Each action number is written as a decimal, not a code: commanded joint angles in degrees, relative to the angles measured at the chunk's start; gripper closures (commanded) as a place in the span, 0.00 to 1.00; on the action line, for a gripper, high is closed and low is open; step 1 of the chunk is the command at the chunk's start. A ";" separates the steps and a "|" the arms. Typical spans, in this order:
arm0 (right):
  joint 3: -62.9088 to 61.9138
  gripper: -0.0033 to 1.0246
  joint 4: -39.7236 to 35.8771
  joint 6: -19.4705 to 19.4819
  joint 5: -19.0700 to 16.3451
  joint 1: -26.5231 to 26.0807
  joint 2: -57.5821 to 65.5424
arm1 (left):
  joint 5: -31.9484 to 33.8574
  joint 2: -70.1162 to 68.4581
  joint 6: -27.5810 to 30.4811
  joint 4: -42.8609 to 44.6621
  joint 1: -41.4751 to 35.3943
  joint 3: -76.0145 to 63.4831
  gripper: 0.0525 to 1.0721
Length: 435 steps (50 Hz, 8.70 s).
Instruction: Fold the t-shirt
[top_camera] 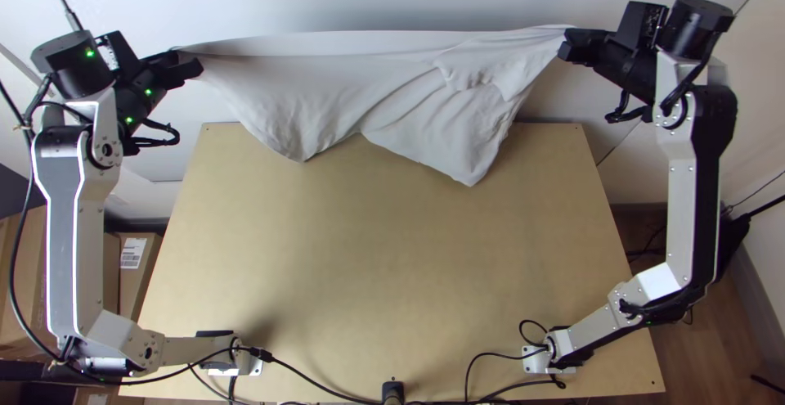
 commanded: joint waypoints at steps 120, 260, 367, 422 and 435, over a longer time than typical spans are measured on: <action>-44.41 0.97 39.07 11.06 1.41 -1.98 18.51 | 5.40 20.68 -5.44 48.56 -1.15 -46.91 0.97; -91.60 0.38 -17.70 4.20 -5.45 -1.10 -19.37 | 17.52 -33.81 -5.79 9.36 -3.62 -71.00 0.06; -77.01 0.97 -15.24 8.69 0.26 0.13 -20.16 | 4.96 -14.30 19.79 -17.88 -24.45 -63.26 0.97; -25.69 0.97 -13.48 11.15 2.55 0.66 21.85 | 10.49 25.95 24.01 -6.99 -6.87 -23.71 0.97; -18.48 0.04 -10.50 15.89 2.64 -0.74 25.72 | 11.64 29.82 18.38 -6.11 -6.16 -17.03 0.05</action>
